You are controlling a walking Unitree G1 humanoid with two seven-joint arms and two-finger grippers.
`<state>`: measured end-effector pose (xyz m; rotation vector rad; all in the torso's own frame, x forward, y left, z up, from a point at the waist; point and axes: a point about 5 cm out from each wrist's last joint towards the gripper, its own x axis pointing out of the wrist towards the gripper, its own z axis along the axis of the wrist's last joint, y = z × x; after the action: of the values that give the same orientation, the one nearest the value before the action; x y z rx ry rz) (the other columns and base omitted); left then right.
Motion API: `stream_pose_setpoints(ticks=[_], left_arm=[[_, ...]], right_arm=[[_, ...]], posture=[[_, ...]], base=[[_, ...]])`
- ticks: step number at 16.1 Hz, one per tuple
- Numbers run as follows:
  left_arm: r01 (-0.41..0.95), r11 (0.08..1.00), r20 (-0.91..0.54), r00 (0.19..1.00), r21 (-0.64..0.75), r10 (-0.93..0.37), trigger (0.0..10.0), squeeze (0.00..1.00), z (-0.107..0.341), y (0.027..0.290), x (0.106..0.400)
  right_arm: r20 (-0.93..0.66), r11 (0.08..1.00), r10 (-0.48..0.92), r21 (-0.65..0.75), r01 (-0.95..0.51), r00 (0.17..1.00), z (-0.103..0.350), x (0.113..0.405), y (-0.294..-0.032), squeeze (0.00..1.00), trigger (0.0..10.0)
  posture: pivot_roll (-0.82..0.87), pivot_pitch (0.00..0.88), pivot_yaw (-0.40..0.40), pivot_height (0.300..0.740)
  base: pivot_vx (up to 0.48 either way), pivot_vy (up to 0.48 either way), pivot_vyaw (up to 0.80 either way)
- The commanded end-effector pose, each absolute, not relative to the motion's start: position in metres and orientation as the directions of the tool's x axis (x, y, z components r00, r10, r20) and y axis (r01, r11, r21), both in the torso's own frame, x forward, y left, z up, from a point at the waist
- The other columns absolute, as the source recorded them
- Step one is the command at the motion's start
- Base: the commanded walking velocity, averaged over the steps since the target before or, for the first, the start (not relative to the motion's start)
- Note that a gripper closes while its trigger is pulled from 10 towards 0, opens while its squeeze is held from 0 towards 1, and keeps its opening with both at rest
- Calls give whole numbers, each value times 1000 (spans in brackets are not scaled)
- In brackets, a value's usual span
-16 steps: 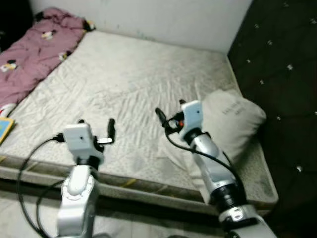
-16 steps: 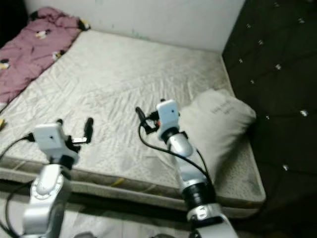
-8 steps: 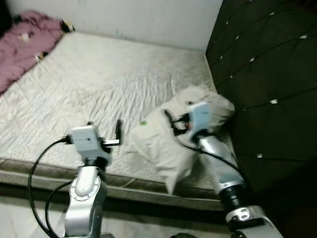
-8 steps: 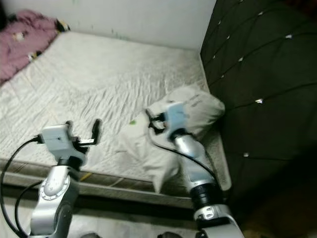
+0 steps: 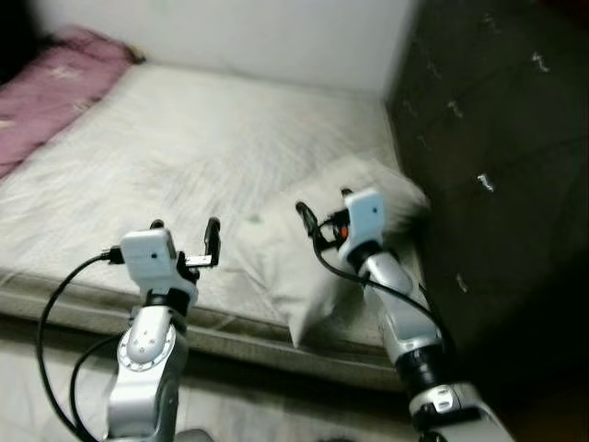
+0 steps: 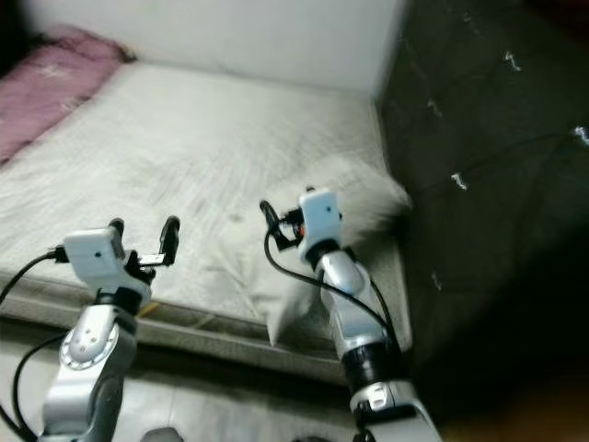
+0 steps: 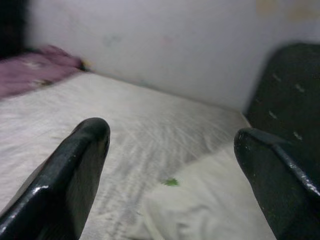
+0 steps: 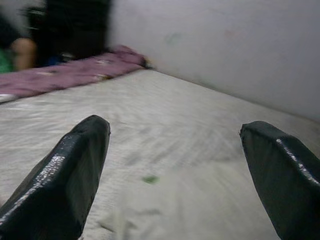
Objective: Clean up the room
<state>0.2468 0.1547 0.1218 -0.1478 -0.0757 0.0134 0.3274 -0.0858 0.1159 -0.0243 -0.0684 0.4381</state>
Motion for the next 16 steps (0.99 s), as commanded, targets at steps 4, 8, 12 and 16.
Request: stream_pose_setpoints(ticks=[4,8,12,16], left_arm=[[8,989,78,997,-147,3,10000,0,123,152,248],[12,989,79,997,-146,0,10000,0,123,152,248],[14,989,81,997,-146,-2,10000,0,123,152,248],[14,989,80,997,-146,-2,10000,0,123,152,248]], right_arm=[[74,907,421,-45,-418,904,120,330,-86,0,10000],[77,908,419,-46,-416,905,121,330,-86,0,10000],[77,907,420,-47,-418,904,121,330,-86,0,10000],[77,906,423,-48,-420,903,121,330,-86,0,10000]], posture=[[39,0,-84,740],[38,0,-83,740],[40,0,-84,740],[40,0,-84,740]], base=[[0,0,0],[0,0,0],[128,0,0],[258,0,0]])
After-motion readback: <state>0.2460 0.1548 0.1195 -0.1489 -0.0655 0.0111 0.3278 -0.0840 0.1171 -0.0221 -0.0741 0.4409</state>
